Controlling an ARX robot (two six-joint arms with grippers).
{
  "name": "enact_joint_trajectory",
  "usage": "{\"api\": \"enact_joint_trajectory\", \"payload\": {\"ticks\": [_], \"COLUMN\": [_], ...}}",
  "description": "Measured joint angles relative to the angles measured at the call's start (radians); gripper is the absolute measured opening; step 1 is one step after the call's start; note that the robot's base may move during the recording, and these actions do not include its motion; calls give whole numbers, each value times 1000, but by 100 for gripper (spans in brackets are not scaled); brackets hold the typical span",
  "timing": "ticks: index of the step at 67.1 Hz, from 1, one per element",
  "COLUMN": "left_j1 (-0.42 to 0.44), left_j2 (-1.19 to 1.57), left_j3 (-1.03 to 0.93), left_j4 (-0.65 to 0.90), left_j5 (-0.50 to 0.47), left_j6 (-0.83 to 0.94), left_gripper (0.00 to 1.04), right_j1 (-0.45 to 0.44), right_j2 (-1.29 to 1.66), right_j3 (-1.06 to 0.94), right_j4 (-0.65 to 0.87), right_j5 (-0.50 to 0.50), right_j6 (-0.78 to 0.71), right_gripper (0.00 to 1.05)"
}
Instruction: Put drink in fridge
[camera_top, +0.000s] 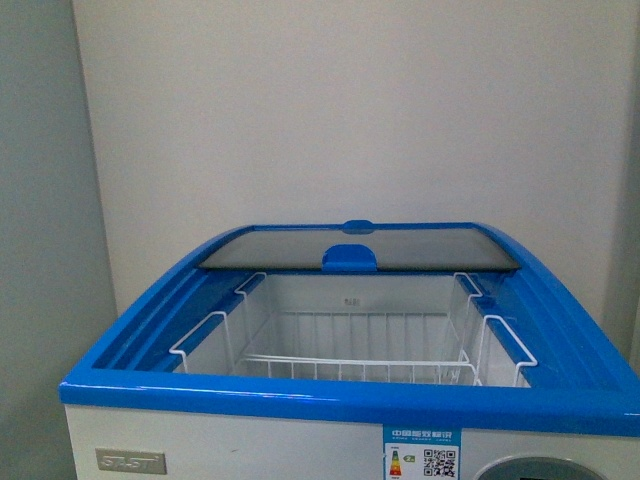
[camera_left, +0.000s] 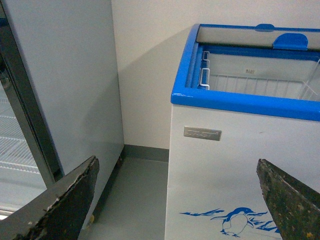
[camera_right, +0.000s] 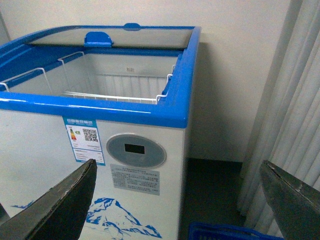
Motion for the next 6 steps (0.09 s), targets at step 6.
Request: {"api": "enact_joint_trajectory", "payload": {"ticks": [6], "left_j1": [0], "left_j2": [0], "left_j3": [0], "left_j4": [0], "left_j5": [0], "left_j6": [0], "left_gripper": [97], "right_j1": [0], "right_j2": [0], "right_j3": [0], "right_j4": [0], "right_j5": [0], "right_j6": [0], "right_gripper": [97]}}
